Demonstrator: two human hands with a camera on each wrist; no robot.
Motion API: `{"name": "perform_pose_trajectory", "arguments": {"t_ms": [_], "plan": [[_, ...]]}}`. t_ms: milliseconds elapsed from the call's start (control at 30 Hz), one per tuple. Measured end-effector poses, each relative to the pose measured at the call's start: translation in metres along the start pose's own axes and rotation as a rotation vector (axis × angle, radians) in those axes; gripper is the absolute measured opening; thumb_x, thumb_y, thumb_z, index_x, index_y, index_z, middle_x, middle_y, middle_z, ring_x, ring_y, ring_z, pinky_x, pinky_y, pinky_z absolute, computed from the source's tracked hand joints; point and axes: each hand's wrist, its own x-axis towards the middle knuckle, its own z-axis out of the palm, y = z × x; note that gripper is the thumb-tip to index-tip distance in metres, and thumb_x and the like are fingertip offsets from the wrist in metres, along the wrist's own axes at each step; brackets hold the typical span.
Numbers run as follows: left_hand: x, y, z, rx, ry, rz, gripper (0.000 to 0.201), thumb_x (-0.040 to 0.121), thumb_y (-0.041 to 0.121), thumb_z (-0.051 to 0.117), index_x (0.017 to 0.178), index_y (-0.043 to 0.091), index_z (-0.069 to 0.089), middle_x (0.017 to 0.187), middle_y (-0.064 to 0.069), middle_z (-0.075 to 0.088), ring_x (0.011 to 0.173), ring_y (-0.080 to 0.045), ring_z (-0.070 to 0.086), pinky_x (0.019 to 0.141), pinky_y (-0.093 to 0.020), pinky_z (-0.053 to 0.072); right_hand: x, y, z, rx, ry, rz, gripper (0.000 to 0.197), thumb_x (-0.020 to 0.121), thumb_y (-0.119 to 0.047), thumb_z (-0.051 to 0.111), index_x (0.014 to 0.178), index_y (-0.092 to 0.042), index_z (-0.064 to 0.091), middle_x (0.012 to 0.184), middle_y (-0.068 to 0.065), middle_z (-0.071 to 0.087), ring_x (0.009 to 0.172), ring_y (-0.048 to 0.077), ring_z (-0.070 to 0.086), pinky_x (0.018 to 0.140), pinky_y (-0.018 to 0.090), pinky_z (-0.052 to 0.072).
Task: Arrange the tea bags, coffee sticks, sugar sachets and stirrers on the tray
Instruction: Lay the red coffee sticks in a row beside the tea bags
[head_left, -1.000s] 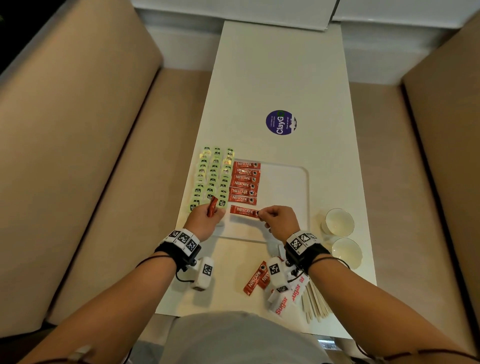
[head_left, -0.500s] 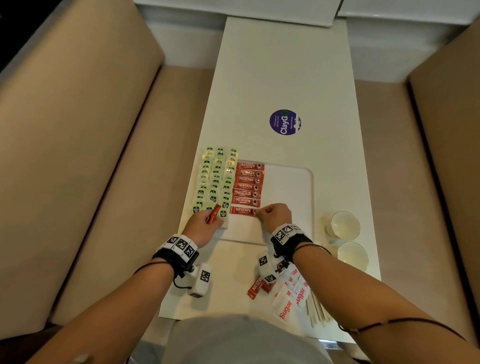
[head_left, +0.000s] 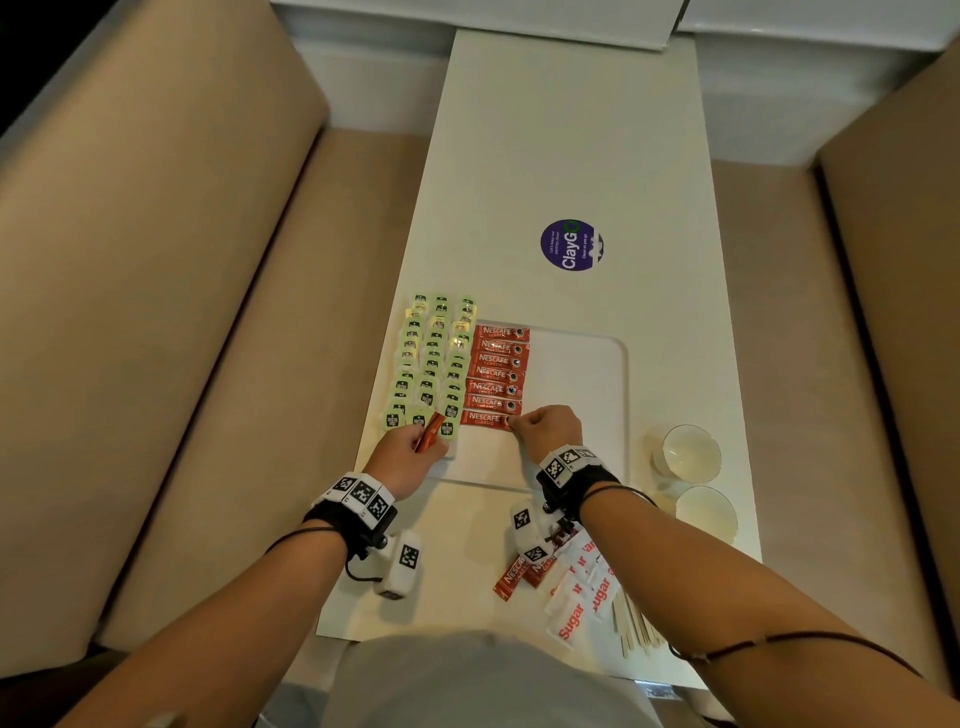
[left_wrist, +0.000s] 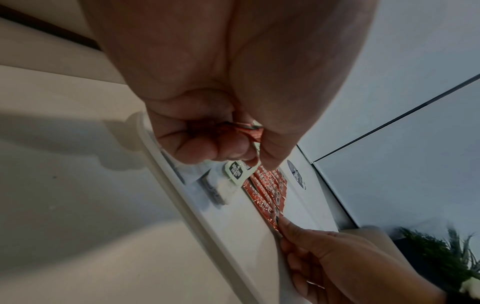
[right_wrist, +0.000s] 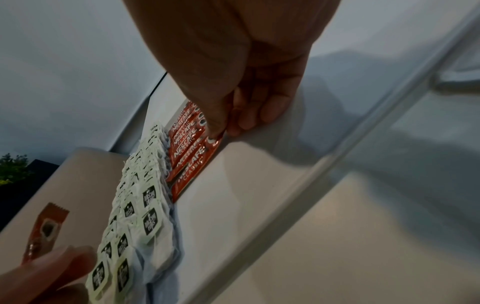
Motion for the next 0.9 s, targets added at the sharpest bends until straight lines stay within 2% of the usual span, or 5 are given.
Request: {"name": "perform_pose_trajectory", "arguments": {"t_ms": [233, 433, 600, 800, 900], "plan": [[0.000, -0.001, 0.002, 0.002, -0.006, -0.001, 0.035, 0.094, 0.031, 0.065, 0.094, -0.004, 0.063, 0.067, -0.004, 0.045, 0.060, -0.018, 0.041, 0.060, -0.030, 0.033, 0.003, 0.000, 0.000, 0.008, -0.009, 0.020, 0.027, 0.090, -0.033, 0.074, 0.076, -0.010, 0.078, 0.075, 0.004, 0.074, 0.063, 0.016, 0.061, 0.061, 0.025, 0.051], [0.000, -0.002, 0.003, -0.022, -0.029, -0.026, 0.035, 0.093, 0.032, 0.066, 0.092, -0.003, 0.063, 0.061, -0.001, 0.044, 0.055, -0.018, 0.040, 0.059, -0.030, 0.033, 0.002, -0.001, -0.002, 0.005, -0.008, 0.029, 0.030, 0.089, -0.036, 0.075, 0.077, -0.009, 0.079, 0.072, 0.005, 0.072, 0.060, 0.016, 0.059, 0.056, 0.023, 0.047], [-0.003, 0.003, 0.002, -0.035, -0.058, -0.025, 0.035, 0.093, 0.032, 0.067, 0.088, -0.002, 0.061, 0.061, 0.000, 0.042, 0.055, -0.018, 0.040, 0.060, -0.031, 0.035, 0.003, -0.001, -0.003, -0.009, -0.024, 0.021, 0.031, 0.088, -0.037, 0.075, 0.078, -0.009, 0.079, 0.075, 0.007, 0.074, 0.064, 0.018, 0.063, 0.064, 0.028, 0.054], [-0.007, 0.013, 0.000, -0.019, -0.072, -0.006, 0.025, 0.094, 0.029, 0.066, 0.091, 0.004, 0.067, 0.061, 0.003, 0.046, 0.054, -0.015, 0.042, 0.057, -0.030, 0.036, -0.001, 0.000, -0.006, 0.015, -0.007, 0.039, 0.045, 0.089, -0.042, 0.073, 0.074, 0.000, 0.075, 0.062, 0.007, 0.064, 0.054, 0.017, 0.053, 0.054, 0.024, 0.043], [-0.011, 0.017, 0.000, -0.014, -0.105, 0.014, 0.014, 0.095, 0.027, 0.065, 0.099, 0.014, 0.072, 0.062, 0.006, 0.050, 0.054, -0.013, 0.045, 0.058, -0.028, 0.037, -0.006, 0.002, -0.011, 0.034, 0.026, 0.020, 0.045, 0.093, -0.045, 0.068, 0.066, -0.009, 0.066, 0.060, 0.000, 0.059, 0.054, 0.014, 0.052, 0.053, 0.023, 0.040]]}}
